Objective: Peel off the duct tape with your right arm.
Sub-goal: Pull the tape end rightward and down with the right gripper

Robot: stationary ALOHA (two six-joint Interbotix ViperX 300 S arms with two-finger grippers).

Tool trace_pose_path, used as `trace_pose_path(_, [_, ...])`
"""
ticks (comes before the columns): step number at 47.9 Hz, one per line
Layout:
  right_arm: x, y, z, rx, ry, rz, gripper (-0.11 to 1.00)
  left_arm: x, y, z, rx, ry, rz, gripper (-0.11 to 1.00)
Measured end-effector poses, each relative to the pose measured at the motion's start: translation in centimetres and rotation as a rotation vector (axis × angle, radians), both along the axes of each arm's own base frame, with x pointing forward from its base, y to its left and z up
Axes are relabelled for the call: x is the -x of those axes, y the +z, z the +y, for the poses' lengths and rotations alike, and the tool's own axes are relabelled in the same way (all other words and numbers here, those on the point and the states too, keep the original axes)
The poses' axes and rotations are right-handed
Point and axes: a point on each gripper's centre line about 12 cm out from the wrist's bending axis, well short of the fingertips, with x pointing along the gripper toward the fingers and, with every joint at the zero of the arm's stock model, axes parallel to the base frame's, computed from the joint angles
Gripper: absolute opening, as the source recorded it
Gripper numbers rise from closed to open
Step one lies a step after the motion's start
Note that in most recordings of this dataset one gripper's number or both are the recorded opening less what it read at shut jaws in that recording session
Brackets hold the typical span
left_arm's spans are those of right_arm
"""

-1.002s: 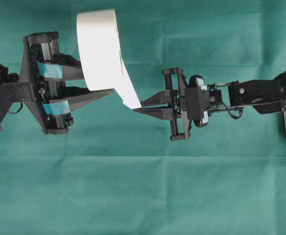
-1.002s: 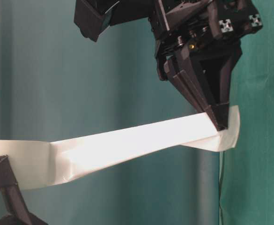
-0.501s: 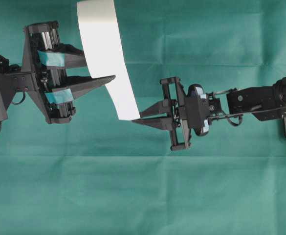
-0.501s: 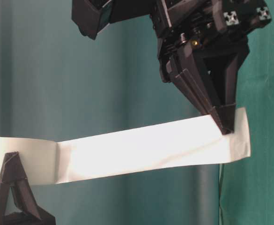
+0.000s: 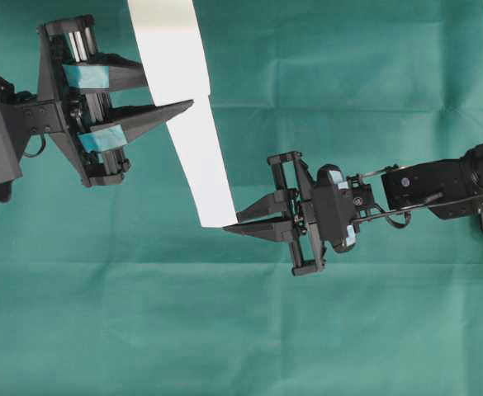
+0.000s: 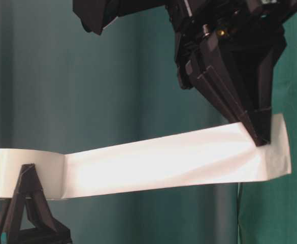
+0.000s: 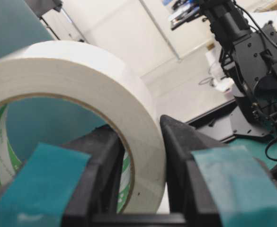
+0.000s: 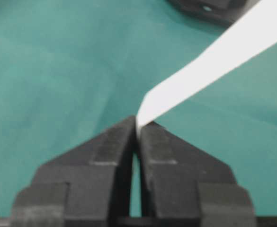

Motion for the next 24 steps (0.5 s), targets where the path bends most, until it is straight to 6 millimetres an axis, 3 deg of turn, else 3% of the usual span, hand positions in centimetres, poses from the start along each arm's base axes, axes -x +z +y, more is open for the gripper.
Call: trace_pose_path(24, [0.03, -0.15, 0.29, -0.001, 0.007, 0.006, -0.1, 0.1, -0.35, 0.18, 0.002, 0.006, 0.009, 0.2])
